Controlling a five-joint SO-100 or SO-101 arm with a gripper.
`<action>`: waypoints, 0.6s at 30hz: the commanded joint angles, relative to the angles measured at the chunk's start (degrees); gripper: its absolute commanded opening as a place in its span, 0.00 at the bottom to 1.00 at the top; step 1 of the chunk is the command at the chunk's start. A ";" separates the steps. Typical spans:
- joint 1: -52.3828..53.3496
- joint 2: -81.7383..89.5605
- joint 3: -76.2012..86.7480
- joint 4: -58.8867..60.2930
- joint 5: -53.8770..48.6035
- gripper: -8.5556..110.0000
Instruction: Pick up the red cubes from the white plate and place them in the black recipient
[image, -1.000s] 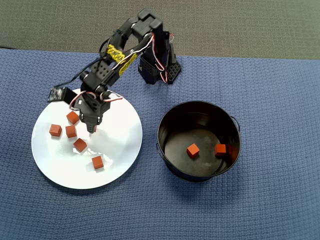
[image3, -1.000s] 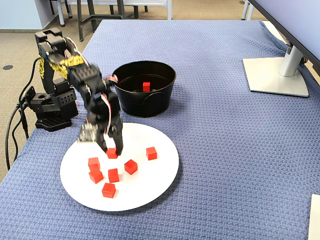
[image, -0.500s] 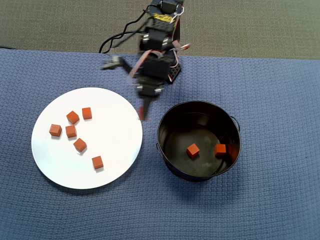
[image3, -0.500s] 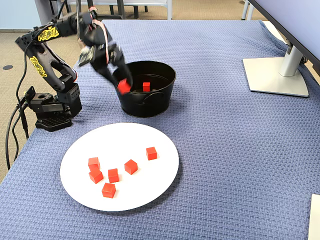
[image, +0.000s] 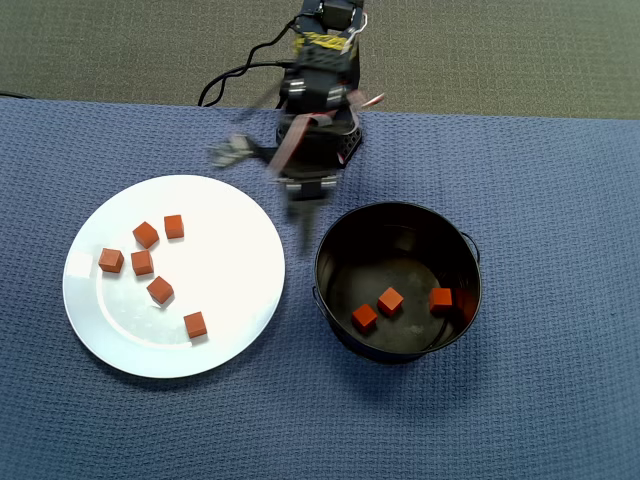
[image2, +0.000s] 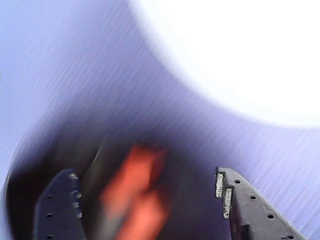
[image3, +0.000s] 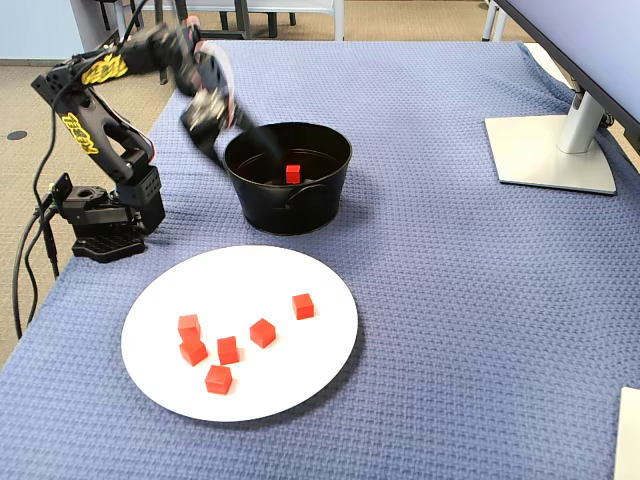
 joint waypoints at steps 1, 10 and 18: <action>16.96 -1.23 6.86 -11.34 -15.03 0.34; 27.95 -18.81 11.69 -28.04 -29.00 0.41; 29.71 -28.56 4.83 -27.60 -31.11 0.38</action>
